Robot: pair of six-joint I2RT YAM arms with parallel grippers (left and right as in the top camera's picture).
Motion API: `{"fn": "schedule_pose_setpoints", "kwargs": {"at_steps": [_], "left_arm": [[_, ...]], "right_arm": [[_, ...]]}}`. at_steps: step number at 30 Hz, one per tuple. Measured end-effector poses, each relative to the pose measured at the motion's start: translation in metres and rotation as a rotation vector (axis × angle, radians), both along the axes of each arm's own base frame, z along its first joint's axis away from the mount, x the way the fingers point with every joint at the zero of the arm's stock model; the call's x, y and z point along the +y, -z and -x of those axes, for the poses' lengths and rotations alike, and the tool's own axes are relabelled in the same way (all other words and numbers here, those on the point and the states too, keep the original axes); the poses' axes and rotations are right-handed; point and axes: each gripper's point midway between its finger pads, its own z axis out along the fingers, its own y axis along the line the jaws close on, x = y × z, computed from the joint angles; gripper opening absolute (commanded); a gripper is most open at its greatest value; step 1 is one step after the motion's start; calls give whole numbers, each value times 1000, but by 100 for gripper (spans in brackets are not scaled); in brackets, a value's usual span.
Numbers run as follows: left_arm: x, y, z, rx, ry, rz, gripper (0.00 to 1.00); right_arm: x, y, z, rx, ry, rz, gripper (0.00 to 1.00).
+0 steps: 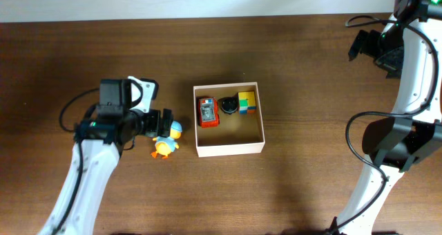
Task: Pack container
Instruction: 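Move the left gripper down onto the blue-capped duck figure, then close the left gripper on the duck and lift it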
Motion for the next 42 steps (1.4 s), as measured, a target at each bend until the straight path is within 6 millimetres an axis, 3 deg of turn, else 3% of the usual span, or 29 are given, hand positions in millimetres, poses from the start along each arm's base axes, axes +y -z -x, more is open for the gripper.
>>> {"fn": "schedule_pose_setpoints", "kwargs": {"at_steps": [5, 8, 14, 15, 18, 30, 38, 42], "left_arm": [[-2, 42, 6, 152, 5, 1, 100], [-1, 58, 15, 231, 4, -2, 92], [-1, 65, 34, 320, 5, 0, 89], [-1, 66, 38, 337, 5, 0, 84], [-1, 67, 45, 366, 6, -1, 82], [-1, 69, 39, 350, 5, -1, 81], [-1, 104, 32, 417, 3, -8, 80], [-1, 118, 32, 446, 2, -9, 67]], "right_arm": [[0, 0, 0, 0, 0, 0, 99], [0, 0, 0, 0, 0, 0, 99], [0, 0, 0, 0, 0, 0, 99], [0, 0, 0, 0, 0, 0, 99], [0, 0, 0, 0, 0, 0, 99], [0, 0, 0, 0, 0, 0, 99], [0, 0, 0, 0, 0, 0, 99], [0, 0, 0, 0, 0, 0, 98]]}}
